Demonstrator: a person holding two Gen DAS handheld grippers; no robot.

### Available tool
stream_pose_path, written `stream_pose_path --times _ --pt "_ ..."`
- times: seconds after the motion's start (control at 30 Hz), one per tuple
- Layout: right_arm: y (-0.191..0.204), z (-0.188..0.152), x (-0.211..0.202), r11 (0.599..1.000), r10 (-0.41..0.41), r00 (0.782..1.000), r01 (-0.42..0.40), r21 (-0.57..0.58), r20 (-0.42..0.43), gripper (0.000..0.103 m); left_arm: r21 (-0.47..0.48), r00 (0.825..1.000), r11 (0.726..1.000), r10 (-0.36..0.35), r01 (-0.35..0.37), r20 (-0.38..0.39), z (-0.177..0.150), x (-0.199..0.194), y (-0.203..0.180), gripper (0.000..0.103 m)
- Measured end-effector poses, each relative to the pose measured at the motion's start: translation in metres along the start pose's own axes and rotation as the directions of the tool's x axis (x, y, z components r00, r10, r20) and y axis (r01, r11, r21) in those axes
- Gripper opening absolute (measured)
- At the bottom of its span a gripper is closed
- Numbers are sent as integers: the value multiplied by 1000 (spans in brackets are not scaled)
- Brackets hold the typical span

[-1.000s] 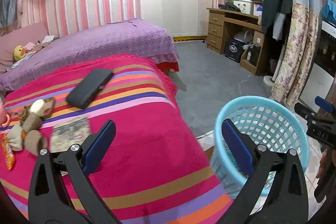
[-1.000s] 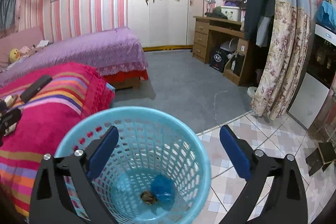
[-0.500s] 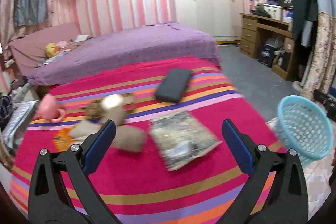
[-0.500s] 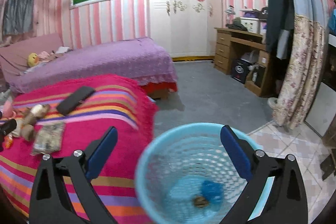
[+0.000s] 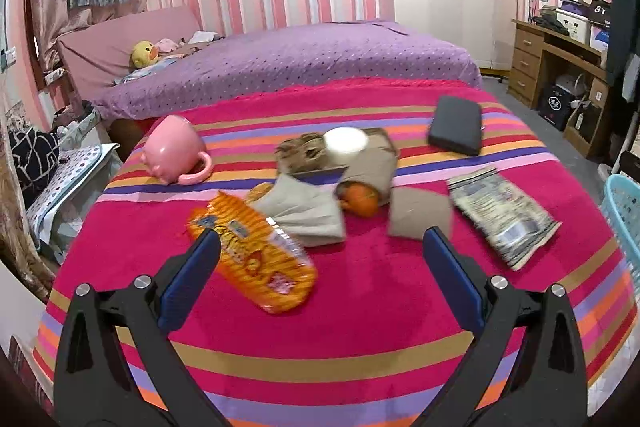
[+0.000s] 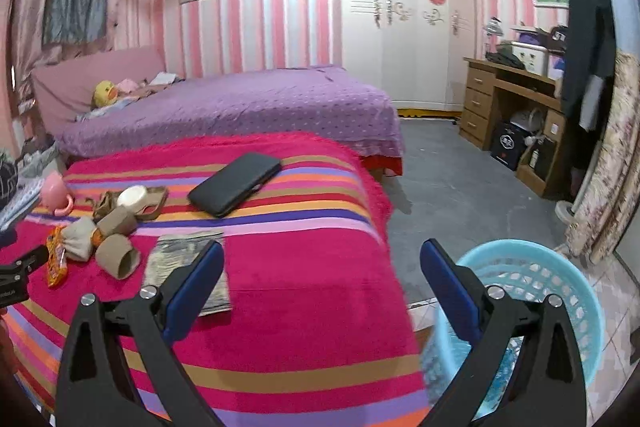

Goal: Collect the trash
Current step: 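Move both open grippers back over the bed, then grasp the orange snack wrapper with the left gripper while the right grasps the cardboard tube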

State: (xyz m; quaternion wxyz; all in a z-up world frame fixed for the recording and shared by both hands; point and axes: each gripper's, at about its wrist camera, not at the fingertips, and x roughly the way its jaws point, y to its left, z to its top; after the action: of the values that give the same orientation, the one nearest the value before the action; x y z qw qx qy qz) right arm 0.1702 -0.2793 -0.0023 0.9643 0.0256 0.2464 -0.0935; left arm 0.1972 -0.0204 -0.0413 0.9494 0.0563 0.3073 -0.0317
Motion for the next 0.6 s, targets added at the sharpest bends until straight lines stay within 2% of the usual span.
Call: stream_pose_path --times 0.1,0.27,0.43,0.6 --pt "15 0 6 999 5 1000 -5 -38 -7 96 -29 999 999 -26 26 -21 -4 8 13 98" --pt "32 -4 12 997 2 1000 -4 -80 -19 98 -25 999 999 26 -26 -29 -11 14 25 98" --pt "40 -8 17 993 -33 999 30 -118 -16 98 -79 996 997 3 -10 -86 -19 31 37 98" --pt "42 -8 20 991 -56 998 52 -126 -25 98 -102 991 994 18 -32 -133 -27 46 48 98"
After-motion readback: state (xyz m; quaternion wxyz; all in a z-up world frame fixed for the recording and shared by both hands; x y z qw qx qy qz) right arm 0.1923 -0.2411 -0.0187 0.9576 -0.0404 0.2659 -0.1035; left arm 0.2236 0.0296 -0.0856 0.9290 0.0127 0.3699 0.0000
